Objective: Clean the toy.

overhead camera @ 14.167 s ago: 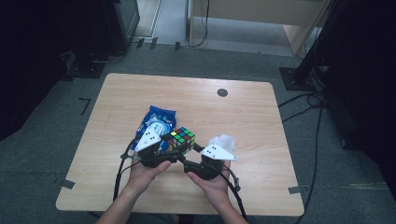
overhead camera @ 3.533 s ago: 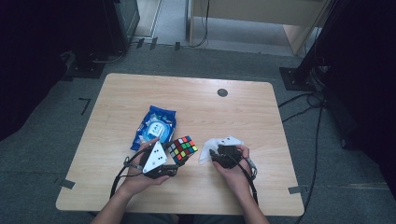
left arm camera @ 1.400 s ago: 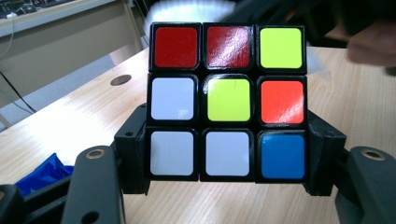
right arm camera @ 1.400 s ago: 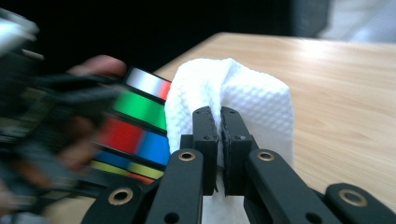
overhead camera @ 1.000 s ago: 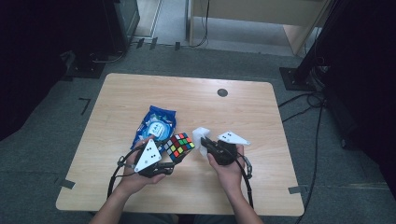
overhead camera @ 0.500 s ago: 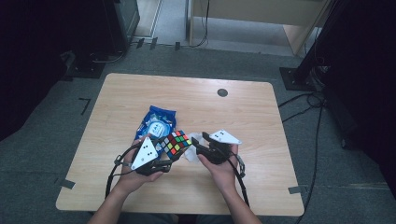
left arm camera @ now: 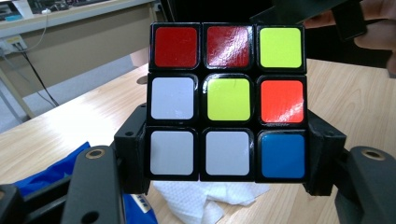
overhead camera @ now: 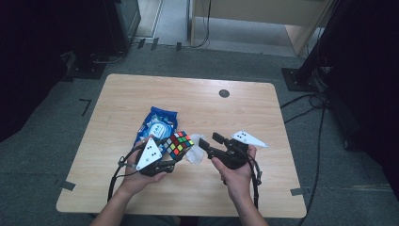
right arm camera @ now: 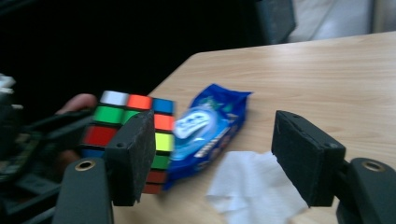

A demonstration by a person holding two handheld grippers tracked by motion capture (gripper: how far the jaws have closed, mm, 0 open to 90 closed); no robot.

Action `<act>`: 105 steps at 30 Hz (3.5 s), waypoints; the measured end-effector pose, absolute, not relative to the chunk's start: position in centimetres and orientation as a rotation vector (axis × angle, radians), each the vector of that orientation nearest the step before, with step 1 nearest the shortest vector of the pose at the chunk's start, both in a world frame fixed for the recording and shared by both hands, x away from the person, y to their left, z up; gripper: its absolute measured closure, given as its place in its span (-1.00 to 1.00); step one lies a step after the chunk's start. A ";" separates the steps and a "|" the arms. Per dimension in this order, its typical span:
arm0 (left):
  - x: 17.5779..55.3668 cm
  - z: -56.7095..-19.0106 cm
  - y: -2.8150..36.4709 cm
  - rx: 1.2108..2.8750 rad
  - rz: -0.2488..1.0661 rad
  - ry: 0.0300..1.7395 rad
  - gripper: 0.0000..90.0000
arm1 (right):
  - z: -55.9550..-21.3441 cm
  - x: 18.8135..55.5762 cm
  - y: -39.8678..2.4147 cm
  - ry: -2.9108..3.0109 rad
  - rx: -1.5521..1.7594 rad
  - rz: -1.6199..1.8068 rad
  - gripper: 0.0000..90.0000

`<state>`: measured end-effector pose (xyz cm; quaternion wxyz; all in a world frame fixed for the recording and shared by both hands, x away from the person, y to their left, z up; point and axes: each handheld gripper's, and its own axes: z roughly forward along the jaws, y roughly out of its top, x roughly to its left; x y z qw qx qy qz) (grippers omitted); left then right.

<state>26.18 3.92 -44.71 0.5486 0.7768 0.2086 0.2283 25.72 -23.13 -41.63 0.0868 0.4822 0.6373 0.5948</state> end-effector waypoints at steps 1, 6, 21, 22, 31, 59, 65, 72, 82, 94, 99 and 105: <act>26.1 -44.8 3.8 1.838 0.545 0.495 -0.25 | -41.6 25.6 -22.9 1.915 1.436 1.791 -0.35; 25.8 -45.0 3.3 1.831 0.570 0.505 -0.25 | -41.9 25.4 -21.3 1.980 1.454 1.853 -0.45; 24.9 -45.3 1.7 1.820 0.575 0.486 -0.25 | -43.1 25.4 -19.7 1.996 1.536 1.897 -0.23; 24.9 -45.3 1.7 1.820 0.575 0.486 -0.25 | -43.2 25.4 -19.7 1.995 1.546 1.897 -0.23; 25.6 -45.1 2.6 1.829 0.527 0.553 -0.60 | -42.3 25.9 -22.3 1.861 1.511 1.764 -0.23; 28.2 -44.6 9.0 1.739 0.589 0.815 -0.68 | -49.8 30.9 -27.7 1.728 1.551 1.070 -0.23; 28.3 -44.6 9.1 1.740 0.586 0.817 -0.68 | -50.6 31.4 -27.8 1.733 1.559 1.031 -0.23; 28.2 -44.6 9.1 1.735 0.582 0.818 -0.68 | -50.9 31.3 -27.6 1.730 1.533 1.022 -0.23; 28.2 -44.5 9.2 1.731 0.572 0.818 -0.67 | -50.9 31.1 -27.5 1.742 1.486 1.004 -0.34; 27.5 -43.3 11.5 1.711 0.609 0.859 -0.68 | -46.2 28.6 -29.9 1.704 1.489 1.120 -0.49; 26.8 -43.2 13.6 1.703 0.643 0.895 -0.68 | -44.7 27.2 -32.2 1.682 1.511 1.135 -0.49; 26.0 -43.8 16.2 1.690 0.672 0.958 -0.67 | -44.4 25.6 -34.1 1.679 1.508 1.120 -0.48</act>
